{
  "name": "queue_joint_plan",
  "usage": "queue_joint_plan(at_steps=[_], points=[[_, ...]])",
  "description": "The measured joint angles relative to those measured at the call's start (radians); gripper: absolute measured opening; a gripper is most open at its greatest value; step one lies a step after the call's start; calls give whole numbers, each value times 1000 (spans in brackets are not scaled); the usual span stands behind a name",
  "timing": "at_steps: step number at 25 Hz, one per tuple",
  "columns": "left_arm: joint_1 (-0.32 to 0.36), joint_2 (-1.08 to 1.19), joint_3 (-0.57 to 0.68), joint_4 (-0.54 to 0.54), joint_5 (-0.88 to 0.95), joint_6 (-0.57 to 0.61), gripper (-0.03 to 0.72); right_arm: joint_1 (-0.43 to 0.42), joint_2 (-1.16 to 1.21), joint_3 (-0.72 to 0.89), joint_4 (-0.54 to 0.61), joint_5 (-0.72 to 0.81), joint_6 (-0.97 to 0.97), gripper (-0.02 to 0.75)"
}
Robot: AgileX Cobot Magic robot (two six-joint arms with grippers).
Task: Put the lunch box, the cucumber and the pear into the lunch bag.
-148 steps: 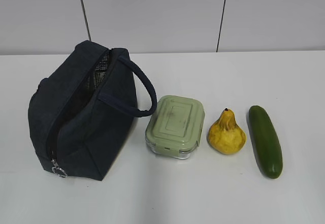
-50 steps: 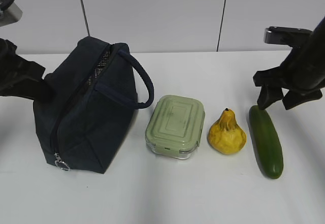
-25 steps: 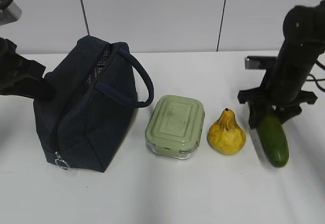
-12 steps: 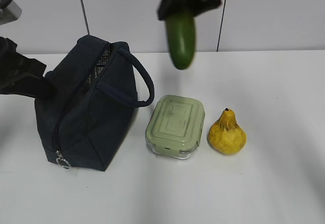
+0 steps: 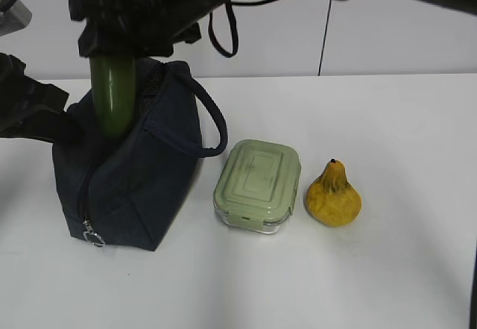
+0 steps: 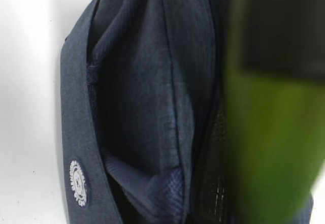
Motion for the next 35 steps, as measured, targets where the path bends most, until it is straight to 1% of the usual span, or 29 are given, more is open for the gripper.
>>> queue_joint_plan(at_steps=[2, 5, 7, 8, 12, 13, 15, 17, 20, 22, 24, 26, 29, 31, 33, 35], points=[[0, 0, 0, 0, 0, 0, -15, 2, 34, 0, -9, 9, -2, 405], [0, 0, 0, 0, 0, 0, -15, 2, 68, 0, -88, 52, 18, 406], [0, 0, 0, -1, 0, 0, -15, 2, 69, 0, -147, 82, 27, 426], [0, 0, 0, -3, 0, 0, -15, 2, 69, 0, -155, 87, 27, 448], [0, 0, 0, -4, -1, 0, -15, 2, 69, -18, -182, 103, 29, 610], [0, 0, 0, -4, -1, 0, -15, 2, 69, -36, -192, 114, 29, 632], [0, 0, 0, -5, -1, 0, -15, -2, 69, -89, -225, 150, 29, 650], [0, 0, 0, -5, -1, 0, -15, -4, 69, -162, -287, 225, 39, 651], [0, 0, 0, -5, 0, 0, -15, -10, 69, -286, -449, 368, 109, 645], [0, 0, 0, -5, 0, 0, -15, -26, 69, -329, -542, 451, 169, 627], [0, 0, 0, -5, 0, 0, -15, -62, 67, -335, -583, 512, 218, 593], [0, 0, 0, -3, 0, 0, -15, -98, 67, -335, -604, 534, 239, 563], [0, 0, 0, -3, 0, 0, -15, -142, 50, -286, -624, 538, 249, 540], [0, 0, 0, -2, 0, 0, -15, -152, 16, -224, -643, 538, 251, 534], [0, 0, 0, -2, 0, 0, -15, -152, -36, -127, -662, 538, 253, 533], [0, 0, 0, -1, 0, 0, -15, -152, -114, 39, -668, 521, 253, 533]])
